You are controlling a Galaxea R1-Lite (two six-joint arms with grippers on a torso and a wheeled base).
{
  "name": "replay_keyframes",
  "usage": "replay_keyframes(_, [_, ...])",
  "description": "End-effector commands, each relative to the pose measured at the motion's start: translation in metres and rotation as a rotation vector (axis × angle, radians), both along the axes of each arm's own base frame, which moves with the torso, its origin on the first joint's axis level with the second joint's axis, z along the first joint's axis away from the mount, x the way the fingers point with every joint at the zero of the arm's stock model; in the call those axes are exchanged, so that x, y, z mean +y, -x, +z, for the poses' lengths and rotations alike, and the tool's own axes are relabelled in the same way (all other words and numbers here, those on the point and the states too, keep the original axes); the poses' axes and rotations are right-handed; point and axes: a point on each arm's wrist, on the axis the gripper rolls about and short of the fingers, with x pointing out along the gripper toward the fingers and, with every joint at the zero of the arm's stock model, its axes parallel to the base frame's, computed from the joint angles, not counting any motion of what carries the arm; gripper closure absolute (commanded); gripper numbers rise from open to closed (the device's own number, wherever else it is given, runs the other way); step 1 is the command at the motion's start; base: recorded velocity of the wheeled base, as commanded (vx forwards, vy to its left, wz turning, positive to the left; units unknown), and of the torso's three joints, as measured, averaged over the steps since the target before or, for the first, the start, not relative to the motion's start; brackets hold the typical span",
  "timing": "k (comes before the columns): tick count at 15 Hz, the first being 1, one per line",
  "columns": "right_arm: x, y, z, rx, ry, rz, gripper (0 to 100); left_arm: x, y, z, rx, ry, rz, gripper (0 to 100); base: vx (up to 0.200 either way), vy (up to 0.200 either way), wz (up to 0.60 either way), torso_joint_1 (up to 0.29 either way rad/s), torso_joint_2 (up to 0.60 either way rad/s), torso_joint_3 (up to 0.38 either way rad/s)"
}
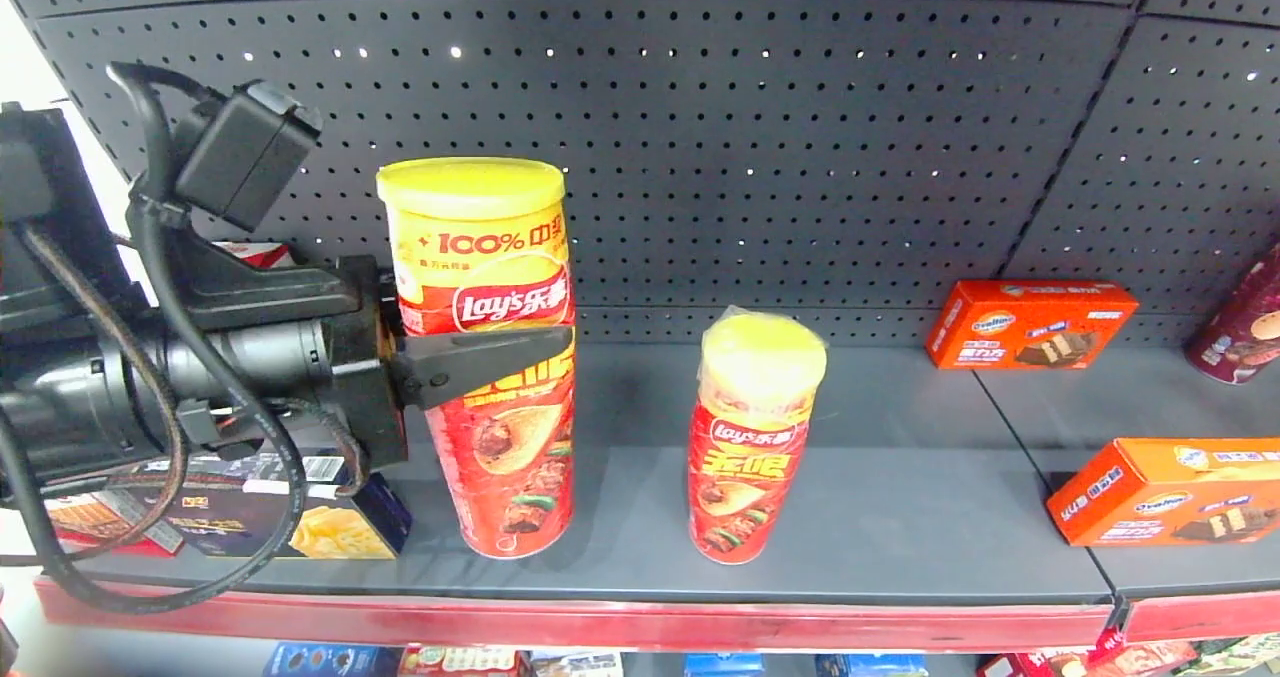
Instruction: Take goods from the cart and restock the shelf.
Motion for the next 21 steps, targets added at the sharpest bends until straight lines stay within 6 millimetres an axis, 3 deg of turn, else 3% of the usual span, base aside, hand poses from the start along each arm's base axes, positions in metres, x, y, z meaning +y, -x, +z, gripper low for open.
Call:
replay_keyframes(1, [0.0,0.0,0.0,0.003,-0.002,0.002,0,-0.008,-0.017,0.002,0.003,-0.007,0.018,100,0.0,0.0,0.0,0.0,0.0,0.0])
replay_keyframes(7, [0.0,0.0,0.0,0.003,-0.002,0.0,0,-0.015,-0.051,-0.018,0.001,-0.031,0.054,100,0.0,0.0,0.0,0.0,0.0,0.0])
replay_keyframes(9, [0.0,0.0,0.0,0.003,-0.002,0.0,0,-0.014,-0.066,-0.027,-0.052,-0.039,0.064,100,0.0,0.0,0.0,0.0,0.0,0.0])
replay_keyframes(11, [0.0,0.0,0.0,0.003,-0.002,0.002,0,-0.014,-0.094,-0.032,-0.079,-0.027,0.097,100,0.0,0.0,0.0,0.0,0.0,0.0])
replay_keyframes(12, [0.0,0.0,0.0,0.003,-0.002,0.002,0,-0.014,-0.094,-0.032,-0.079,-0.027,0.097,100,0.0,0.0,0.0,0.0,0.0,0.0])
replay_keyframes(13, [0.0,0.0,0.0,0.003,-0.002,0.0,0,-0.026,-0.117,-0.024,-0.117,-0.011,0.094,100,0.0,0.0,0.0,0.0,0.0,0.0])
replay_keyframes(15, [0.0,0.0,0.0,0.003,-0.002,0.0,0,-0.036,-0.141,-0.022,-0.15,0.004,0.09,100,0.0,0.0,0.0,0.0,0.0,0.0])
replay_keyframes(20, [0.0,0.0,0.0,0.003,-0.002,0.0,0,-0.062,-0.156,-0.036,-0.131,0.009,0.038,100,0.0,0.0,0.0,0.0,0.0,0.0])
replay_keyframes(21, [0.0,0.0,0.0,0.003,-0.002,0.0,0,-0.068,-0.161,-0.046,-0.111,0.001,0.029,100,0.0,0.0,0.0,0.0,0.0,0.0])
